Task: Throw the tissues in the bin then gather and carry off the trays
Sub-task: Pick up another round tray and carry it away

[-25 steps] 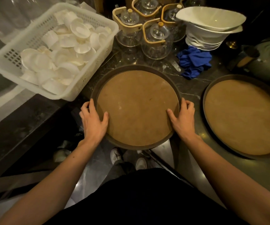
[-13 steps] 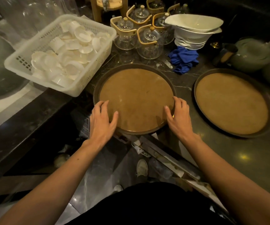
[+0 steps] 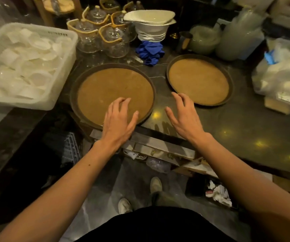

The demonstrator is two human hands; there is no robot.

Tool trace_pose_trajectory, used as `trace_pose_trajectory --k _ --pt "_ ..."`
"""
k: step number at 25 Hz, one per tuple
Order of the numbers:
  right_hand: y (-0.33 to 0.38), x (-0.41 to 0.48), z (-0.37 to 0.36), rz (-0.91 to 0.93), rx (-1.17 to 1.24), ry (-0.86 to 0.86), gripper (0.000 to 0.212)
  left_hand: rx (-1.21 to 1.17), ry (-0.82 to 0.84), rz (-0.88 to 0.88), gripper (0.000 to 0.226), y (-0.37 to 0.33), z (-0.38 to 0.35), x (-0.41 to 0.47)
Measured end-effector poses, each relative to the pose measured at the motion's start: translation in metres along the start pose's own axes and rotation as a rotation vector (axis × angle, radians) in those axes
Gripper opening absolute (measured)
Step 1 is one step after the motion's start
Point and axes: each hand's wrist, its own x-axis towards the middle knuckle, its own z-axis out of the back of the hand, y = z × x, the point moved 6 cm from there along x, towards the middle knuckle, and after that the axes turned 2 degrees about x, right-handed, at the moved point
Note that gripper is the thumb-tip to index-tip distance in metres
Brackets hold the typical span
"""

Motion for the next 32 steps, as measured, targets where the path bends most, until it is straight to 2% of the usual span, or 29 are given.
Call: trace_pose_trajectory --k 7,16,24,32 --pt "-0.104 -0.012 0.048 -0.219 -0.003 -0.122 0.057 -0.017 0.107 -0.135 0.053 -0.082 -0.056 0.054" --pt "-0.255 0.022 0.082 -0.337 0.092 -0.134 0.065 0.003 0.177 -0.026 0.059 -0.165 -0.150 0.138" --pt "-0.321 0.070 0.068 -0.447 0.139 -0.052 0.071 0.046 0.239 0.103 0.063 -0.150 -0.185 0.200" --pt "-0.356 0.105 0.044 -0.668 0.171 -0.011 0.076 0.074 0.353 0.187 0.073 -0.112 -0.222 0.270"
